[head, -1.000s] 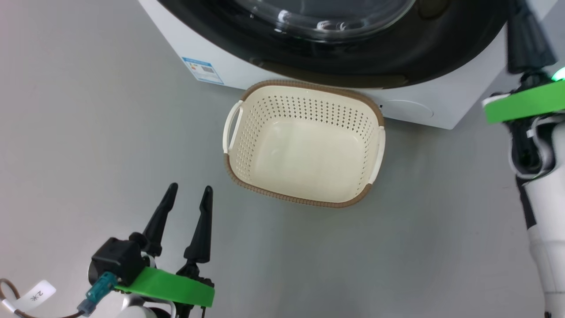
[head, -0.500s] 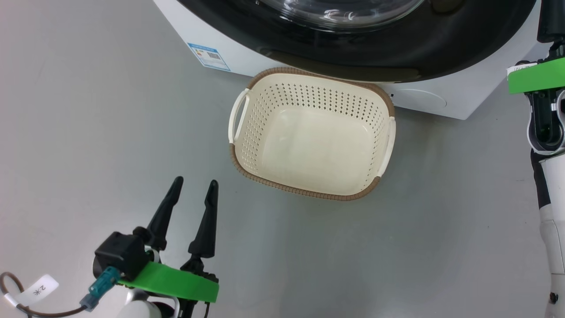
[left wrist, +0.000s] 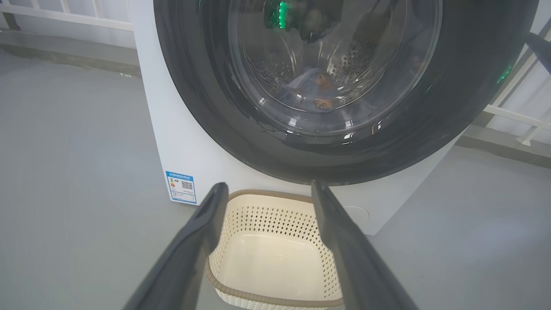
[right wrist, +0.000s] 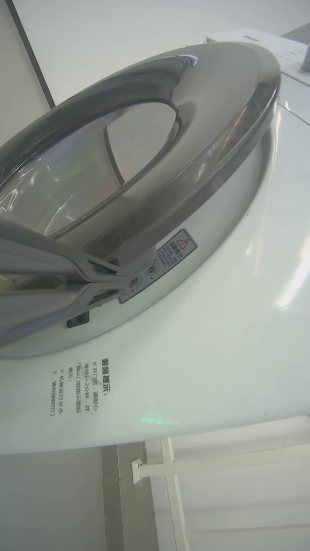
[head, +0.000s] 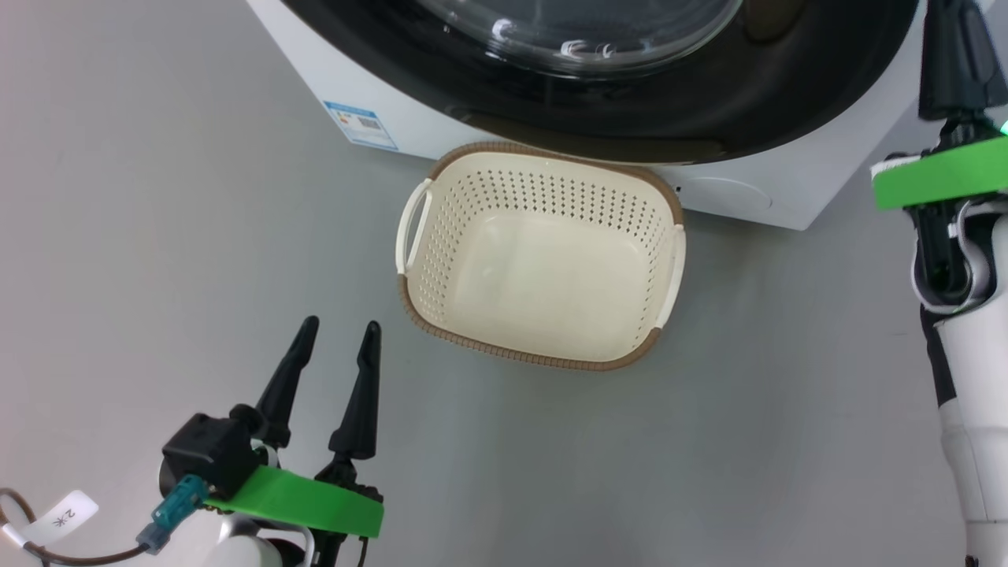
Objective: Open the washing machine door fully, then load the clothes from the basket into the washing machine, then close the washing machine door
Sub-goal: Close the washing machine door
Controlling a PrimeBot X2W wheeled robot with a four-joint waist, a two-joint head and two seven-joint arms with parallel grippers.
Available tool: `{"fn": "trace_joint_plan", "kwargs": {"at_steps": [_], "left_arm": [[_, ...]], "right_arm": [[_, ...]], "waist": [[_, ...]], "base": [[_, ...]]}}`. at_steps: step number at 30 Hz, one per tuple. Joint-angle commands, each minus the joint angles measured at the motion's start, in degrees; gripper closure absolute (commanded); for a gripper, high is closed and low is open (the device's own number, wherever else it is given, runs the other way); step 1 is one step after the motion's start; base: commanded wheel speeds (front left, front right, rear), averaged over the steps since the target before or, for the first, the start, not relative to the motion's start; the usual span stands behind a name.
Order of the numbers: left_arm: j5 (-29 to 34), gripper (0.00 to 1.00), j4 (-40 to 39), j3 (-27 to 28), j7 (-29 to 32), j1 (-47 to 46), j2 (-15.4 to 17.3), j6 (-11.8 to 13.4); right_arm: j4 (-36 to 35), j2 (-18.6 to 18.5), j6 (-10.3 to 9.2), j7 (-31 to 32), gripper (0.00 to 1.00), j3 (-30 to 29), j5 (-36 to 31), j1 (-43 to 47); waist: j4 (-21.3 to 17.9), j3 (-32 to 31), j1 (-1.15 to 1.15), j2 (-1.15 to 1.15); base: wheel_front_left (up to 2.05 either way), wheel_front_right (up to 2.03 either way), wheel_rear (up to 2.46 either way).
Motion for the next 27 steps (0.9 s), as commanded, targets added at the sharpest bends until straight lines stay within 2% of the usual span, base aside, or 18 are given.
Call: {"fn": "trace_joint_plan", "kwargs": {"at_steps": [1, 2, 4, 5, 17, 27], "left_arm": [[0.8, 0.00, -0.8, 2.3, -0.4, -1.1, 0.7, -0.1], [0.9, 0.00, -0.7, 2.5, -0.4, -0.9, 0.7, -0.1], [1.3, 0.00, -0.3, 2.8, -0.4, -0.7, 0.7, -0.1], [1.5, 0.00, -0.1, 2.9, -0.4, -0.6, 0.7, -0.1], [3.9, 0.00, 3.0, 5.6, -0.4, 0.8, 0.7, -0.1], [5.5, 0.00, 5.0, 7.6, -0.4, 2.0, 0.7, -0.1]], "right_arm": [[-1.8, 0.7, 0.10, 0.0, 0.76, 1.6, 0.4, 1.7], [-1.9, 0.7, 0.10, 0.0, 0.61, 1.7, 0.3, 2.3], [-2.0, 0.6, 0.10, 0.0, 0.07, 2.1, 0.1, 3.7], [-2.1, 0.5, 0.10, 0.0, 0.00, 2.2, 0.0, 4.5], [-2.3, -0.2, 0.10, 0.0, 0.00, 4.9, -0.4, 16.2], [-2.8, -0.7, 0.10, 0.0, 0.00, 4.7, -0.5, 23.2]], "waist": [[-0.8, -1.1, 0.00, 0.00], [-1.2, -1.5, 0.00, 0.00], [-1.8, -2.3, 0.00, 0.00], [-2.1, -2.7, 0.00, 0.00], [-8.2, -7.1, 0.00, 0.00], [-12.4, -9.1, 0.00, 0.00]], "base": [[0.00, 0.00, 0.00], [0.00, 0.00, 0.00], [0.00, 0.00, 0.00], [0.00, 0.00, 0.00], [0.00, 0.00, 0.00], [0.00, 0.00, 0.00]]}}
